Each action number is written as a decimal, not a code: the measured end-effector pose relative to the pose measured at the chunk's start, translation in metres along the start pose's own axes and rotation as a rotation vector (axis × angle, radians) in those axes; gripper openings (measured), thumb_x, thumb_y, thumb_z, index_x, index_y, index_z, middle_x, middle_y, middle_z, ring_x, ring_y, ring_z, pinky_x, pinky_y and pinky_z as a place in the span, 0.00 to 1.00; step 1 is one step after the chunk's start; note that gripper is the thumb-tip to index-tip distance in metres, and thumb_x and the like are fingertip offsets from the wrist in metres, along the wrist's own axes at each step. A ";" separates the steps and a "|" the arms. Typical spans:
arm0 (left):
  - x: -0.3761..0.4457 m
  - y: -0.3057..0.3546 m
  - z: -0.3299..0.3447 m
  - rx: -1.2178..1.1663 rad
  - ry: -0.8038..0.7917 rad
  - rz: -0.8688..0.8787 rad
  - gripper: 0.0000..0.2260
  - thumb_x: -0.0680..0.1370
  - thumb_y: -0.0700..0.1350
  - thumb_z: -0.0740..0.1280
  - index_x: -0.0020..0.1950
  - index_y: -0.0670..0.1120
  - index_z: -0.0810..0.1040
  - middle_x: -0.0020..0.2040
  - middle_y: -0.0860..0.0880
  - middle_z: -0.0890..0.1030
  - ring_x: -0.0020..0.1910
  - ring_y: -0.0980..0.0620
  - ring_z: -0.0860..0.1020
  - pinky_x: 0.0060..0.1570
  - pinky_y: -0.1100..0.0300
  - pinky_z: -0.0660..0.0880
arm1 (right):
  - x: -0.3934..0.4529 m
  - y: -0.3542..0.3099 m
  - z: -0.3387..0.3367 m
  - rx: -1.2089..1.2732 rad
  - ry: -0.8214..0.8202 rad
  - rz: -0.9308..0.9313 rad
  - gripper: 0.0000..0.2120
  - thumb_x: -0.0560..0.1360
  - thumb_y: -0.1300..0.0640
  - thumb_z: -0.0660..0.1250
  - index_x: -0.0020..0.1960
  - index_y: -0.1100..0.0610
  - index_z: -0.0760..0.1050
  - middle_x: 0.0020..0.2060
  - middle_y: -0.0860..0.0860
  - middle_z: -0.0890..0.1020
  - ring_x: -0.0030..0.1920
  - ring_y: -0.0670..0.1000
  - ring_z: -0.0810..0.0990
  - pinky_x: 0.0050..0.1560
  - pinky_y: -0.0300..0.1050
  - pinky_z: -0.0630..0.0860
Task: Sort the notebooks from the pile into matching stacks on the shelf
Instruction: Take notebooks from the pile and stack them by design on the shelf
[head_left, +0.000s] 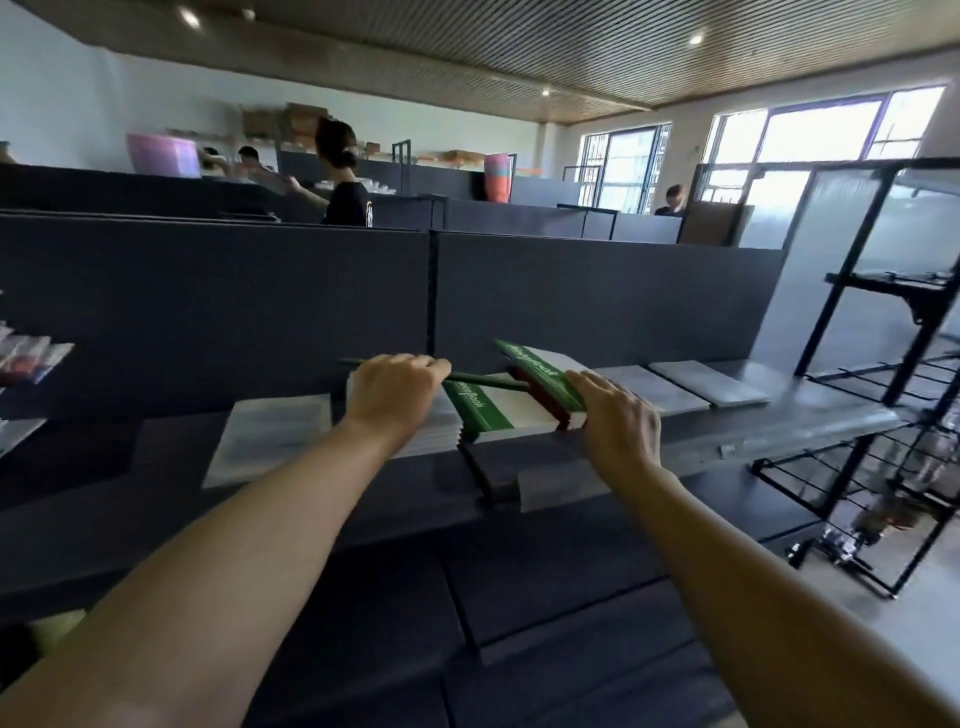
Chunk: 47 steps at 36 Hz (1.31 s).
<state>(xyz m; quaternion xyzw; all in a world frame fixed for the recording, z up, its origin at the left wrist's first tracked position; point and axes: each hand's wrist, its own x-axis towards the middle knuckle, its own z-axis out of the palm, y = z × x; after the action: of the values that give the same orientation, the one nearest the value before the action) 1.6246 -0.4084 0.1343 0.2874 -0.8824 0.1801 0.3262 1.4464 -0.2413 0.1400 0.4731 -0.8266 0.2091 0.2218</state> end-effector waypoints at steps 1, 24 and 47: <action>0.003 0.011 0.004 0.001 -0.005 0.000 0.16 0.70 0.29 0.66 0.52 0.44 0.82 0.46 0.48 0.84 0.44 0.45 0.83 0.42 0.53 0.79 | 0.001 0.013 0.000 -0.002 -0.003 -0.006 0.24 0.77 0.59 0.64 0.72 0.48 0.67 0.69 0.46 0.72 0.67 0.51 0.71 0.60 0.43 0.68; 0.068 0.061 0.067 0.059 0.039 -0.003 0.17 0.56 0.28 0.78 0.41 0.43 0.84 0.35 0.47 0.84 0.32 0.46 0.83 0.33 0.54 0.79 | 0.080 0.119 0.054 -0.127 -0.138 -0.062 0.23 0.79 0.60 0.61 0.73 0.51 0.64 0.67 0.49 0.73 0.65 0.51 0.73 0.61 0.42 0.69; 0.095 0.046 0.111 -0.226 -0.026 -0.115 0.19 0.69 0.29 0.72 0.57 0.44 0.82 0.55 0.46 0.83 0.58 0.46 0.79 0.68 0.49 0.63 | 0.133 0.088 0.116 0.394 -0.208 -0.322 0.30 0.78 0.51 0.65 0.76 0.48 0.58 0.72 0.51 0.68 0.72 0.55 0.64 0.67 0.50 0.65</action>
<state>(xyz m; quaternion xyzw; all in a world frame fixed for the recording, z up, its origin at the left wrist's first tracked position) 1.4844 -0.4658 0.1124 0.3013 -0.8831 0.0566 0.3551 1.2891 -0.3566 0.1089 0.6515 -0.7024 0.2782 0.0696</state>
